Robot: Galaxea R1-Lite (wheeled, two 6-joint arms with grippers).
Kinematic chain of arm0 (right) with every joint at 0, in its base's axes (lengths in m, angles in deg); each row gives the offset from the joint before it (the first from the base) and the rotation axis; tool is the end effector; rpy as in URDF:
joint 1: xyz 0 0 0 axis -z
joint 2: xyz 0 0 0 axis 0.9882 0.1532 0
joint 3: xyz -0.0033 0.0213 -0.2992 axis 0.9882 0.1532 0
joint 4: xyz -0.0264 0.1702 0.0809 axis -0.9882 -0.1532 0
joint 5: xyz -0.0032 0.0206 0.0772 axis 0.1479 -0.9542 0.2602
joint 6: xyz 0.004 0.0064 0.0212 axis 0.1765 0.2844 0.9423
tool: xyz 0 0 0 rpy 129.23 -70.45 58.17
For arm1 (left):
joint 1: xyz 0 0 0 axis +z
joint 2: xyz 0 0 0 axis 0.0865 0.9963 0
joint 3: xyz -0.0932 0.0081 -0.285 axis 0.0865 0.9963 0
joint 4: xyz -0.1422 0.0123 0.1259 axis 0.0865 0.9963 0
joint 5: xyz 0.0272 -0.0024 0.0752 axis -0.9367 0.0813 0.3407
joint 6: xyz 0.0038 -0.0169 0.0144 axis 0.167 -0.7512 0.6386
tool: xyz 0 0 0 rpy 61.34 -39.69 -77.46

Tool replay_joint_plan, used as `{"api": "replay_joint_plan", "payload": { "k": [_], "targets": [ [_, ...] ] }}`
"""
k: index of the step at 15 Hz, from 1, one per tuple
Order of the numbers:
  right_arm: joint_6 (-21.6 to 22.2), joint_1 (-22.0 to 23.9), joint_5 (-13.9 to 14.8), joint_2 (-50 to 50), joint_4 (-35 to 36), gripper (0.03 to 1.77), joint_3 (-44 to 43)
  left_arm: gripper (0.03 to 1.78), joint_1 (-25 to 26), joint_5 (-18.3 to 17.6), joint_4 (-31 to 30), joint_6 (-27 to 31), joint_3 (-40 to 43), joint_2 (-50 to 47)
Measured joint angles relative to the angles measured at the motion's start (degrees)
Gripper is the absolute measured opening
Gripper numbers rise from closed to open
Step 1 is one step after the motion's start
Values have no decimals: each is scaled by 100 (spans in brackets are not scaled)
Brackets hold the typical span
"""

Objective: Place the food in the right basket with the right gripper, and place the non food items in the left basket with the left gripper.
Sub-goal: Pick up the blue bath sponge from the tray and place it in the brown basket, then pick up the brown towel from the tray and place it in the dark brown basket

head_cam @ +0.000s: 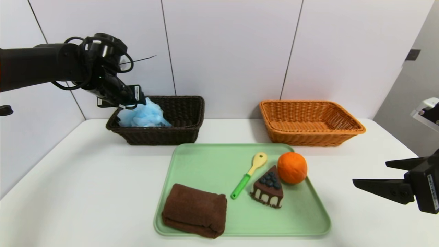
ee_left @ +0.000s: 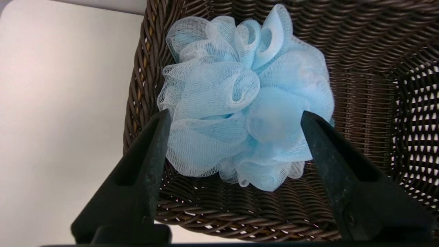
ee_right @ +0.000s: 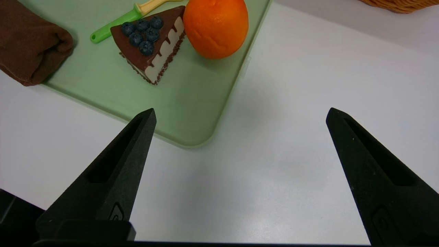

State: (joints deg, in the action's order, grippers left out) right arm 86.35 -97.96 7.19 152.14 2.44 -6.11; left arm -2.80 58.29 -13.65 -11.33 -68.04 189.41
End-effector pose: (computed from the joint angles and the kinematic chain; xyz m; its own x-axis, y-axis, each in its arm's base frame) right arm 0.1405 0.0446 0.2400 0.7187 0.3150 -0.6198 -0.3925 0.9197 0.0123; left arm 0.3984 -0.0500 0.2598 0.7960 0.0854 -0.5993 -0.1611 0.9842 -0.0737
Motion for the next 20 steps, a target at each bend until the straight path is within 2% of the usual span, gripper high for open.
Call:
{"api": "replay_joint_plan", "payload": {
  "k": [4, 6, 9, 11, 13, 14, 15, 18, 20],
  "targets": [
    [-7, 0, -7, -41, 15, 171, 20, 151, -193, 0, 61, -61, 18, -556],
    [-2, 0, -9, -57, 11, 171, 30, 155, -518, -7, 236, -168, 77, -907],
    [0, 0, -9, -83, 11, 171, 32, 160, -1265, -84, 827, -310, 127, -1367],
    [4, 0, -9, -113, 9, 171, 32, 163, -1704, -650, 1293, -317, 146, -1642],
    [1, 0, -9, -149, 9, 171, 43, 164, -1960, -1536, 1679, -268, 179, -1841],
    [-2, 0, -7, -166, 9, 171, 56, 165, -2083, -1848, 1794, -161, 273, -1902],
    [-5, 0, -7, -193, 9, 171, 76, 166, -2181, -1971, 1808, 24, 440, -1957],
    [-9, 0, -9, -239, 11, 171, 116, 167, -2395, -2030, 1777, 1072, 1202, -2127],
    [-9, 0, -9, -247, 9, 171, 141, 167, -2495, -2187, 1707, 1997, 1593, -2210]
  ]
}}
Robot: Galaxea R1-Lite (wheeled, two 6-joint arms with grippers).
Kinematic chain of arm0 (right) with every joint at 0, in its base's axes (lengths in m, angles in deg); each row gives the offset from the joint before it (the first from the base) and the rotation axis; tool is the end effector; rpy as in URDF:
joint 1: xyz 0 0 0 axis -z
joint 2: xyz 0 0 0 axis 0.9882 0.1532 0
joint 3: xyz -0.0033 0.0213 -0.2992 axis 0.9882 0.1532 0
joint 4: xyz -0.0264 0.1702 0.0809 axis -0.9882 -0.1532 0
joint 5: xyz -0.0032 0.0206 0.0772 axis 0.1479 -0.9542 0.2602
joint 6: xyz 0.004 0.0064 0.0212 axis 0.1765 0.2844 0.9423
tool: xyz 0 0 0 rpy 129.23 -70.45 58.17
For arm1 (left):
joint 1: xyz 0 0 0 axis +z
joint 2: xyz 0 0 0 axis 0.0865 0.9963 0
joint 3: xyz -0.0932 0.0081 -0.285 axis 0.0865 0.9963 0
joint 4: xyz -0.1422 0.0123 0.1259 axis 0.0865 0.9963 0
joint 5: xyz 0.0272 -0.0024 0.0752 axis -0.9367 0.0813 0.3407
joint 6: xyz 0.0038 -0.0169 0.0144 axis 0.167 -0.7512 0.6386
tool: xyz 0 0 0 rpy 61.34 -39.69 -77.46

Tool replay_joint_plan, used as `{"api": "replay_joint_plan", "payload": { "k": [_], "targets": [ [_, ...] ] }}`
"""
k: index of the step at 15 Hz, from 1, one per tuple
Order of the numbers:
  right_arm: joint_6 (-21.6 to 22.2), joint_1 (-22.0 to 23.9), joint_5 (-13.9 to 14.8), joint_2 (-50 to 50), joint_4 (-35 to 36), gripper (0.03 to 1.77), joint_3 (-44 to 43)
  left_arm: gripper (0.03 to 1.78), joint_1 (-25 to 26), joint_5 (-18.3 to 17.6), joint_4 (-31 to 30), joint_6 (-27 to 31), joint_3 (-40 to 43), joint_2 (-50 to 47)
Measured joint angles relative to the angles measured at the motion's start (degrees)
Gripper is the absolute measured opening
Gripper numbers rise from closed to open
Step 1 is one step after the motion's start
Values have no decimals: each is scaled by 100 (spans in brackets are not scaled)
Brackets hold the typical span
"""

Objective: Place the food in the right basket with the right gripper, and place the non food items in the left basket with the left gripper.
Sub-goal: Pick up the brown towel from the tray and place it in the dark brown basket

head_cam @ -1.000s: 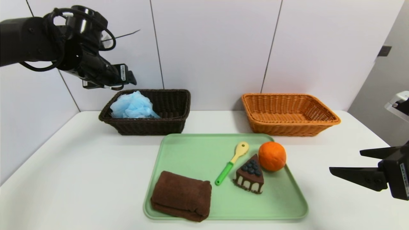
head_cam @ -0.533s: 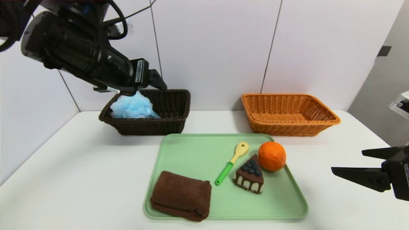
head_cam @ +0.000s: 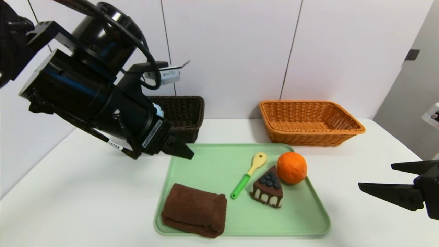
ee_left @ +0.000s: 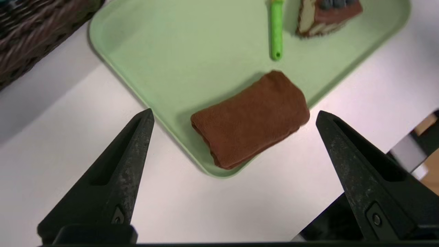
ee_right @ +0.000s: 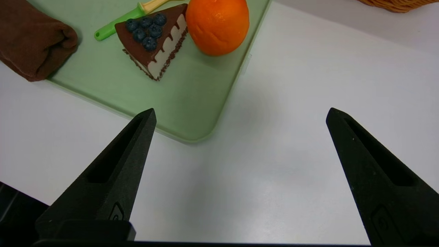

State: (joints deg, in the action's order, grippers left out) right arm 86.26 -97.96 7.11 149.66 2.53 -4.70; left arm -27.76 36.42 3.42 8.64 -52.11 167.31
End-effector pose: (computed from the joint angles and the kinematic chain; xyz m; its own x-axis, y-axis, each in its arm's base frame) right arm 0.1299 0.0414 0.2397 0.7301 0.3199 -0.6039 -0.3946 0.9188 0.0097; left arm 0.2256 -0.1500 0.2975 0.4460 -0.5091 -0.7361 0.7003 0.7107 -0.0673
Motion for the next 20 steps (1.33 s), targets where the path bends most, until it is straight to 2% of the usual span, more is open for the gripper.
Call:
{"api": "replay_joint_plan", "payload": {
  "k": [2, 5, 9, 11, 15, 20],
  "targets": [
    [0, 0, -10, -6, 2, 171, 22, 168, -29, -250, -26, 909, 243, -22],
    [1, 0, -11, -6, 2, 171, 85, 169, -51, -356, -33, 2186, 496, 85],
    [6, 0, -7, -6, 9, 171, 182, 169, -140, -424, -39, 3395, 885, 311],
    [9, 0, -10, 7, 9, 171, 204, 169, -297, -601, -39, 3547, 1039, 428],
    [9, 5, -7, 27, 11, 171, 212, 169, -538, -642, -218, 3561, 1117, 697],
    [10, 38, -10, 28, 9, 171, 229, 169, -569, -629, -902, 3578, 1395, 997]
  ]
}}
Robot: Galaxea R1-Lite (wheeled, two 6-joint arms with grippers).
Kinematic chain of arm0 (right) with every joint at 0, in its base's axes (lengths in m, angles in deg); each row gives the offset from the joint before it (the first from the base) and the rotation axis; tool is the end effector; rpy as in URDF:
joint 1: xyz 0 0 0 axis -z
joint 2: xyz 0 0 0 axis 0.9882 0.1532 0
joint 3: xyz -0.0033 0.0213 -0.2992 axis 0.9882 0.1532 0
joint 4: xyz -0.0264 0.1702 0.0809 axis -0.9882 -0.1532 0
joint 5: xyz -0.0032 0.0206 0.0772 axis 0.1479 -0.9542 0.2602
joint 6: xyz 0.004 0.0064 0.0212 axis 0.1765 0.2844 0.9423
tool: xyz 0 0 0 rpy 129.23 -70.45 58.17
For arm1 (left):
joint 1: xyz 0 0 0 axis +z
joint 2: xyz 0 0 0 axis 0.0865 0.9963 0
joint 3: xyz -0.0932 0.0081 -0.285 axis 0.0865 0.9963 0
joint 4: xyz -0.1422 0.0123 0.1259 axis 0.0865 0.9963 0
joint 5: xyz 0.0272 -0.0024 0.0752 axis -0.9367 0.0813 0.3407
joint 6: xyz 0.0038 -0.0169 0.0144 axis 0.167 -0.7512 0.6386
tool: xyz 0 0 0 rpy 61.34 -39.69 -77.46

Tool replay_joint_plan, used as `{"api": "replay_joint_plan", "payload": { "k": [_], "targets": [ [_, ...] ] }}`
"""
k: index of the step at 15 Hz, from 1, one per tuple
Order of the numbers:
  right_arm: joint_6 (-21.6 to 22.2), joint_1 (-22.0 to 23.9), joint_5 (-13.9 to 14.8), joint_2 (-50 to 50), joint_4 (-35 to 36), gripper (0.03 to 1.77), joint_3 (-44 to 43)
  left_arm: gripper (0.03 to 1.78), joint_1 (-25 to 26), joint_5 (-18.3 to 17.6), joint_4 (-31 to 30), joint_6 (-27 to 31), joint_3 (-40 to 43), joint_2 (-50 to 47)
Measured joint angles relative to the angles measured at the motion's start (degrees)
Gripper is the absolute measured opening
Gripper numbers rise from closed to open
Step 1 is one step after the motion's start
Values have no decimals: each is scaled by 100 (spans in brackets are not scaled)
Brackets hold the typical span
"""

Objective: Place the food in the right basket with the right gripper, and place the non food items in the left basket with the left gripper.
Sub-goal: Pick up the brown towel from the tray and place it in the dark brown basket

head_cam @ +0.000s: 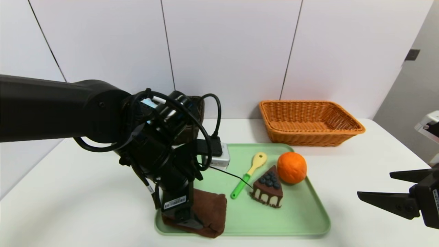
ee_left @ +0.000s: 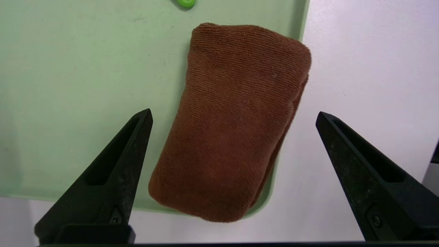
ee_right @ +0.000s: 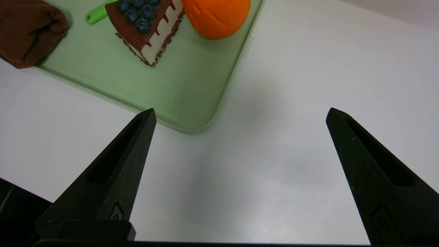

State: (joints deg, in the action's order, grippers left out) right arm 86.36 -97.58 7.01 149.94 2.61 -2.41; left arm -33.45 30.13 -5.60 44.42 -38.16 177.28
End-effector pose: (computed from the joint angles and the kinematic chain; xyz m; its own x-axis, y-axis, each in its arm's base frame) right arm 0.1300 0.0405 0.2284 0.7057 0.3091 -0.6376 -0.3882 0.9214 0.0170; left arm 0.2431 -0.2013 0.1965 0.1525 -0.4958 -0.8550 0.9868 0.1235 0.1043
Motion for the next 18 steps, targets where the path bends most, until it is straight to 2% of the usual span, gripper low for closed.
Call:
{"api": "replay_joint_plan", "payload": {
  "k": [11, 15, 18],
  "targets": [
    [-1, 24, 2, 0, 4, 171, 38, 169, 5, 17, -102, -67, 325, 169],
    [-6, 26, 0, 2, 6, 171, 38, 106, 11, 17, -105, -85, 325, 202],
    [-9, 26, 2, 7, 11, 171, 38, 77, 10, 17, -107, -88, 322, 199]
  ]
}}
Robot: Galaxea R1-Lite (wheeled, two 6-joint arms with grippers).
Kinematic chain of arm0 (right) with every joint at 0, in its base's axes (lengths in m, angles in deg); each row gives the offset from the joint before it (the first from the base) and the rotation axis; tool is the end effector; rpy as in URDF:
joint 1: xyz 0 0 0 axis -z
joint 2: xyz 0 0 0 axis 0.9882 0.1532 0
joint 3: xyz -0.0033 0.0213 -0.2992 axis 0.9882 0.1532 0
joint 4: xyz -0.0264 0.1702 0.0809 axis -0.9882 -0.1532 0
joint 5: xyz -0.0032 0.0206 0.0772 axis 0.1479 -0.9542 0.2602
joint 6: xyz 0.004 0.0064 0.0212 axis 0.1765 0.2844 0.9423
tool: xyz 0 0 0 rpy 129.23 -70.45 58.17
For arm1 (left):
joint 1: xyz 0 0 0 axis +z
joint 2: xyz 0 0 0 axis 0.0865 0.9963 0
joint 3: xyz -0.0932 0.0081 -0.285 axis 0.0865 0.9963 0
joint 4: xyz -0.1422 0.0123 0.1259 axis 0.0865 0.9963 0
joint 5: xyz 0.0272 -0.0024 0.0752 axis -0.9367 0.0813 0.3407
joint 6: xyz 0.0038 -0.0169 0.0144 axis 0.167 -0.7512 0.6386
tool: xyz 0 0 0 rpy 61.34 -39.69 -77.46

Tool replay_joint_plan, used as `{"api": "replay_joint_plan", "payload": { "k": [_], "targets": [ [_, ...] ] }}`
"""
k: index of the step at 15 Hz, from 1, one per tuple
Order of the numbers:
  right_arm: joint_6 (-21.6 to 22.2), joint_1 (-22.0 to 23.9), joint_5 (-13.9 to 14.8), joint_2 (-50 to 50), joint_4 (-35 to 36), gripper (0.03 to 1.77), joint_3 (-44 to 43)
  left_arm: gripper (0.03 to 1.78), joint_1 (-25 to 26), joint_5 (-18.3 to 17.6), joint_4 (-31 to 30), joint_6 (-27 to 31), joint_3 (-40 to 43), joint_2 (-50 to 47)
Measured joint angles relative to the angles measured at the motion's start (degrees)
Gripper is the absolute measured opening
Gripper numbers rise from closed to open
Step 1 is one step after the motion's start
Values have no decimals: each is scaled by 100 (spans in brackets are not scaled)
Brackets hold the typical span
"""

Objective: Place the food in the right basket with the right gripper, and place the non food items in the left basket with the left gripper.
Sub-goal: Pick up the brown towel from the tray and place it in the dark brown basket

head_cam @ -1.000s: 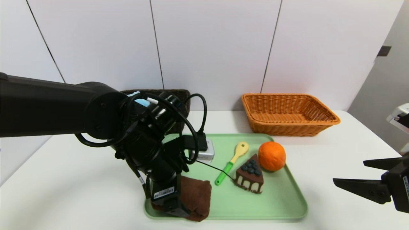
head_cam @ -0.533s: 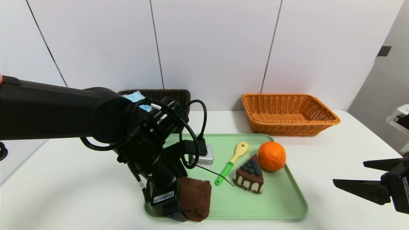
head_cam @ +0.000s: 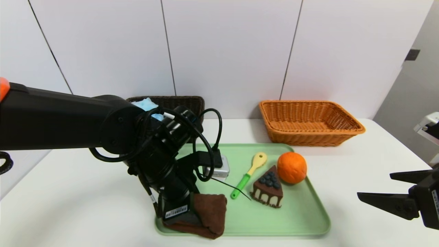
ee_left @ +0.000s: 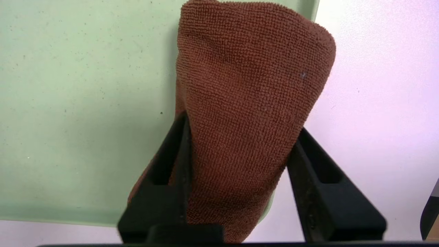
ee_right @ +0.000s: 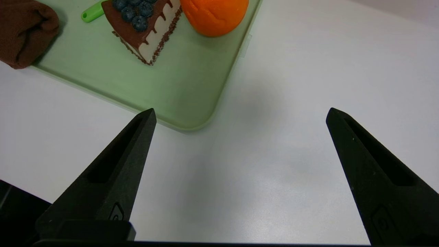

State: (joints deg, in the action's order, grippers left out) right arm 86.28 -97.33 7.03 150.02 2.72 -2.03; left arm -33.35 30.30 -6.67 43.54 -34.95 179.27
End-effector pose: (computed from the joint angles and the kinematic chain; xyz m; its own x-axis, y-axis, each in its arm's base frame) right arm 0.1303 0.0400 0.2266 0.7034 0.3046 -0.6422 -0.3847 0.9229 0.0164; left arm 0.2454 -0.2023 0.1732 0.1062 -0.4546 -0.8843 0.9895 0.1363 0.0487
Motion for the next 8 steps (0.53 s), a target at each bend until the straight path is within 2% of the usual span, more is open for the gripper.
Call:
{"api": "replay_joint_plan", "payload": {
  "k": [2, 4, 6, 8],
  "targets": [
    [0, -1, -2, 2, -2, 171, 0, 26, 1, 0, 0, 0, -20, -30],
    [5, 0, -4, 2, -5, 171, 0, 26, 20, 6, -59, -6, -51, -121],
    [7, 5, -4, 2, -7, 171, 2, 26, 69, 17, -378, -105, -63, -284],
    [7, 2, -34, 2, -5, 171, 9, 26, 100, 77, -846, -516, -112, -468]
  ]
}}
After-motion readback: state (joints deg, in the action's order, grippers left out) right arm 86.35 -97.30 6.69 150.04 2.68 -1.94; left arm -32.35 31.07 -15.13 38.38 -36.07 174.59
